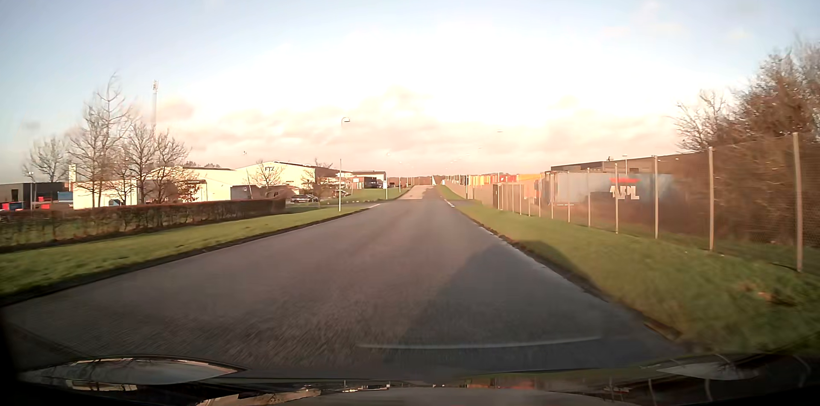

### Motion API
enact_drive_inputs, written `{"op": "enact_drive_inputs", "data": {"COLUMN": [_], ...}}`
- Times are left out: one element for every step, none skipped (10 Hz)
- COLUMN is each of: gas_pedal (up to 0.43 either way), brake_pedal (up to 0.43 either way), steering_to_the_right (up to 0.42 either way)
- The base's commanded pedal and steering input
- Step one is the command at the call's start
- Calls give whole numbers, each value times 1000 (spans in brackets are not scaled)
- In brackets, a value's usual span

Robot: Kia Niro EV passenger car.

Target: Follow the waypoints while adhering to traffic rules and regulations

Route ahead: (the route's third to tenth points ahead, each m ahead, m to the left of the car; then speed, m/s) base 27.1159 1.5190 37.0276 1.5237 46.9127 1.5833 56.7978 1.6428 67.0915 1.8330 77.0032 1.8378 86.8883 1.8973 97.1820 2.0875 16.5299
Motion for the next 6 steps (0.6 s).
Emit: {"op": "enact_drive_inputs", "data": {"gas_pedal": [138, 138, 138, 138, 138, 138], "brake_pedal": [0, 0, 0, 0, 0, 0], "steering_to_the_right": [2, 2, 2, 2, 2, 2]}}
